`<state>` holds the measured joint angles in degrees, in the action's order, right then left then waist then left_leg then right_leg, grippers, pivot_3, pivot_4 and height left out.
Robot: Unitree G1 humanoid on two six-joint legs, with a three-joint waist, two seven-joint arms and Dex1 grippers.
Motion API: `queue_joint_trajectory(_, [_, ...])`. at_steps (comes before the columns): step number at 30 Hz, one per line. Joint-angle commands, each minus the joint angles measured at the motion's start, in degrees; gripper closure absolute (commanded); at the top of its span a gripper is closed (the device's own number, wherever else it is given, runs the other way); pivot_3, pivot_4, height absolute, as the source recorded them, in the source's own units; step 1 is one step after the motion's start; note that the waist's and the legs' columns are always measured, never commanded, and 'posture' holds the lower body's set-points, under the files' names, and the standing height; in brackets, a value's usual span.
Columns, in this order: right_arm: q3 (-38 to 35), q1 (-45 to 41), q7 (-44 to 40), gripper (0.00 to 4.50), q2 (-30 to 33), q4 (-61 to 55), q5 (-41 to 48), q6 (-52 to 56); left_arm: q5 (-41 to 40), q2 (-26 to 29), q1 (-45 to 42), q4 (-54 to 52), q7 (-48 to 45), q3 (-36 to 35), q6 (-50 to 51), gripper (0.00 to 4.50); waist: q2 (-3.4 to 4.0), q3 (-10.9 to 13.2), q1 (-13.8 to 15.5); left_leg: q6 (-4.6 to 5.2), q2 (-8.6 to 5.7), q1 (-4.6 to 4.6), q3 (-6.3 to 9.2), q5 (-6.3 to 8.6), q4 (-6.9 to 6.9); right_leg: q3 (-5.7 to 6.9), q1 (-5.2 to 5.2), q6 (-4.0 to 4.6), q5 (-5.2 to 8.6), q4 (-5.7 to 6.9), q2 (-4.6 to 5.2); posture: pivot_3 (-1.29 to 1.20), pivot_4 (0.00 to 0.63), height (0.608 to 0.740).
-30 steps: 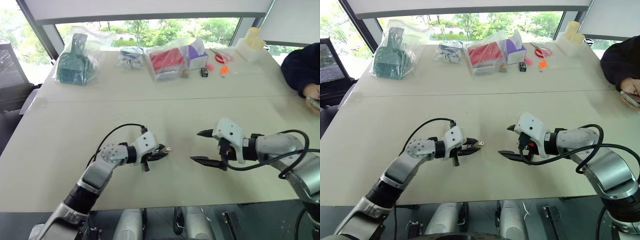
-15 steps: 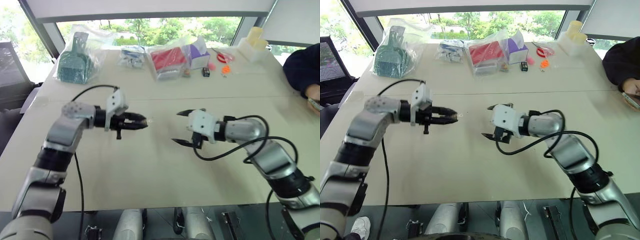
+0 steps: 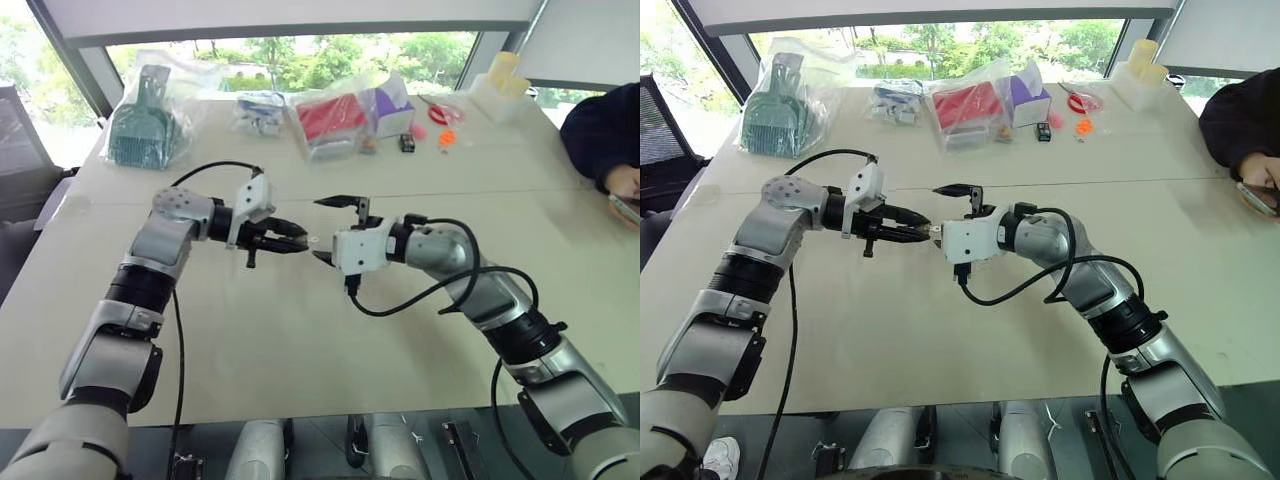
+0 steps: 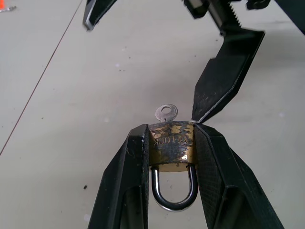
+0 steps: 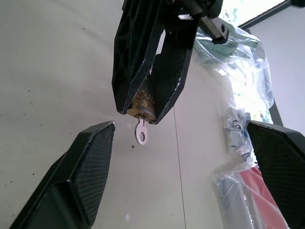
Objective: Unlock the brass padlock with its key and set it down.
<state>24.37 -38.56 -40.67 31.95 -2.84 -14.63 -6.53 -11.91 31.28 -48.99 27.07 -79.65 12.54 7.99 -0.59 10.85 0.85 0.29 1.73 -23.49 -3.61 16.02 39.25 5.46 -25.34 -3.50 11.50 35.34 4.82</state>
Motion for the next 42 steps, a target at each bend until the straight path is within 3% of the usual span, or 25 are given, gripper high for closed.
queue_joint_trajectory(1, [-1.3,-0.2,-0.1,1.86,-1.2,-1.6,-0.3,-0.8,0.3,-0.4,-1.4,-0.5,0.1,-0.9,-1.6,3.73,0.0,0.0,-0.2,0.0,0.0,0.0,0.0,0.0,0.0,0.0,0.0,0.0,0.0,0.0,0.0,0.0,0.15,0.74])
queue_joint_trajectory(6, [-0.3,0.1,-0.9,4.46,-2.0,-1.1,-1.5,-1.0,-0.1,-0.9,-1.3,-1.2,0.3,-1.3,-0.7,3.73,0.0,0.0,-0.2,0.0,0.02,0.01,0.0,0.0,0.0,0.0,0.0,0.0,0.0,0.03,-0.01,0.0,0.15,0.74])
queue_joint_trajectory(11, [-1.3,1.1,-3.5,4.46,-1.3,-2.1,-0.6,0.5,0.2,-0.4,-0.9,-1.3,0.2,-1.3,-0.8,3.73,0.0,0.0,-0.1,0.0,0.01,0.01,0.0,0.0,0.0,0.0,0.0,0.0,0.0,0.03,0.0,0.0,0.15,0.74])
queue_joint_trajectory(12, [-1.8,1.1,-3.3,4.25,-1.2,-2.0,-0.6,0.3,0.4,-0.3,-0.8,-1.2,0.3,-1.3,-1.1,3.73,0.0,0.0,-0.2,0.0,0.01,0.01,0.0,0.0,0.0,-0.01,0.0,0.0,0.0,0.04,0.0,0.0,0.15,0.74])
queue_joint_trajectory(14, [-2.4,0.9,-3.2,3.68,-0.9,-1.8,-1.4,0.1,0.6,-0.1,-0.7,-1.2,0.3,-1.3,-1.3,3.73,0.0,0.0,-0.2,0.0,0.01,0.01,0.0,0.0,0.0,-0.01,-0.01,0.0,0.0,0.04,0.0,0.0,0.15,0.74])
queue_joint_trajectory(17, [-2.2,0.6,-3.4,2.06,-0.1,-1.3,-2.9,-0.6,0.5,0.1,-0.6,-1.4,0.1,-1.3,-1.2,3.73,0.0,0.0,-0.2,0.0,0.01,0.02,0.0,0.0,0.0,-0.01,0.0,0.0,0.0,0.05,0.0,0.0,0.15,0.74])
queue_joint_trajectory(19, [-2.0,0.5,-3.5,1.26,0.1,-1.3,-3.4,-1.0,0.5,0.1,-0.7,-1.3,0.1,-1.3,-1.3,3.73,0.0,0.0,-0.2,0.0,0.01,0.02,-0.01,0.0,0.0,-0.01,0.0,0.0,0.0,0.05,0.0,0.0,0.15,0.74])
queue_joint_trajectory(27, [-0.6,0.9,-1.6,1.26,-1.6,0.9,-6.2,-3.9,-0.4,-0.4,-1.3,-1.4,-0.3,-1.7,-0.4,3.73,0.0,0.0,-0.2,0.0,0.01,0.02,-0.01,0.0,0.0,-0.01,0.0,0.0,0.0,0.06,0.0,0.0,0.15,0.74])
queue_joint_trajectory(30, [-0.6,0.7,-1.3,2.08,-2.1,2.1,-6.8,-5.0,-0.2,-0.4,-1.2,-1.4,-0.3,-1.6,-0.7,3.73,0.0,0.0,-0.1,0.0,0.01,0.02,-0.01,0.0,0.0,-0.01,0.0,0.0,0.0,0.06,0.0,0.0,0.15,0.74])
queue_joint_trajectory(35, [-0.6,0.0,-0.4,4.46,-2.9,4.1,-7.8,-6.8,-0.3,-0.4,-0.9,-2.2,-0.1,-1.5,-0.4,3.73,0.0,0.0,-0.2,0.0,0.01,0.03,-0.01,0.0,0.0,-0.01,0.0,0.0,0.0,0.07,-0.01,0.0,0.15,0.74])
queue_joint_trajectory(42, [-1.0,-0.9,-1.5,4.46,-4.4,5.3,-6.4,-5.8,-0.4,-0.2,-0.4,-3.7,0.1,-1.5,-0.6,3.73,0.0,0.0,-0.2,-0.01,0.01,0.04,-0.01,-0.01,0.01,-0.01,0.0,0.0,0.0,0.08,-0.01,0.0,0.15,0.74])
